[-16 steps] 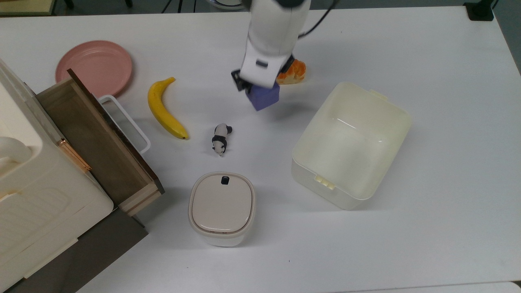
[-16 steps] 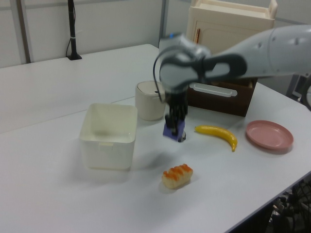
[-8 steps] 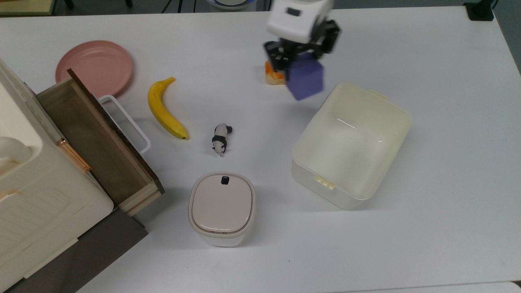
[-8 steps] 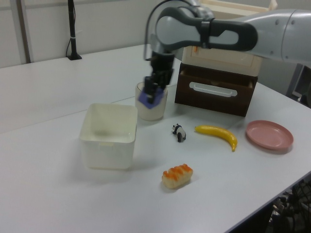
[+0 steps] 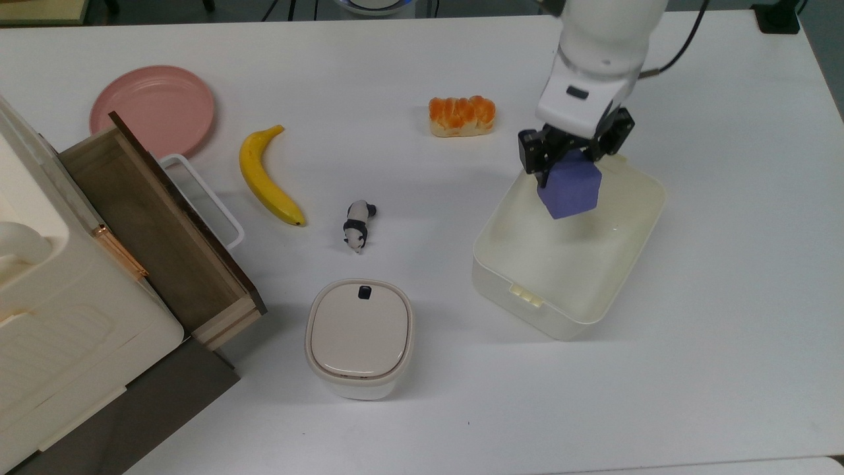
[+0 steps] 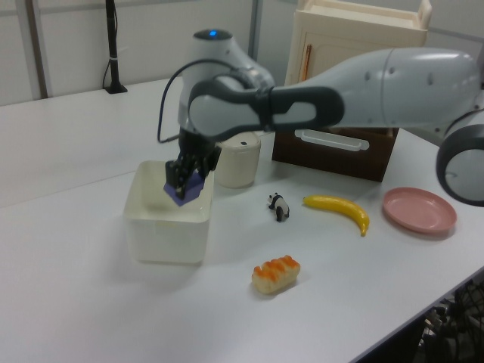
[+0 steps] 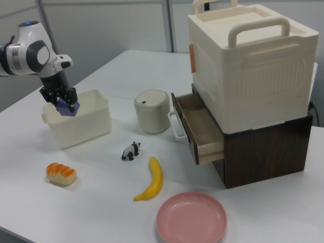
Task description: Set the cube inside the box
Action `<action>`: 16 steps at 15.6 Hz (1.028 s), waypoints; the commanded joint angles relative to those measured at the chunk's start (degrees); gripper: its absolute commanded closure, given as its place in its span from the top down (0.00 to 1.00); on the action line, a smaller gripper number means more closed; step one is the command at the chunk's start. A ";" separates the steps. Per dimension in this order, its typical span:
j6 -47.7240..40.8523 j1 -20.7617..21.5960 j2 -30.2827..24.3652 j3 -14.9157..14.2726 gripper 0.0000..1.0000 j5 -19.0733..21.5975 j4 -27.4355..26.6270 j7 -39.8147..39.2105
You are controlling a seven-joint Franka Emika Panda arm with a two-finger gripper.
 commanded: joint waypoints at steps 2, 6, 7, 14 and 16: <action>-0.29 0.77 0.86 -0.59 1.00 -0.56 1.86 3.14; -2.13 -0.19 -2.39 -1.29 1.00 -0.38 0.81 3.05; -4.75 -1.07 -3.10 -1.38 1.00 -0.47 0.54 2.97; -20.23 -9.49 -9.33 -2.26 1.00 -0.56 0.27 3.14; -22.00 -12.31 -10.74 -2.26 1.00 -0.65 0.36 2.97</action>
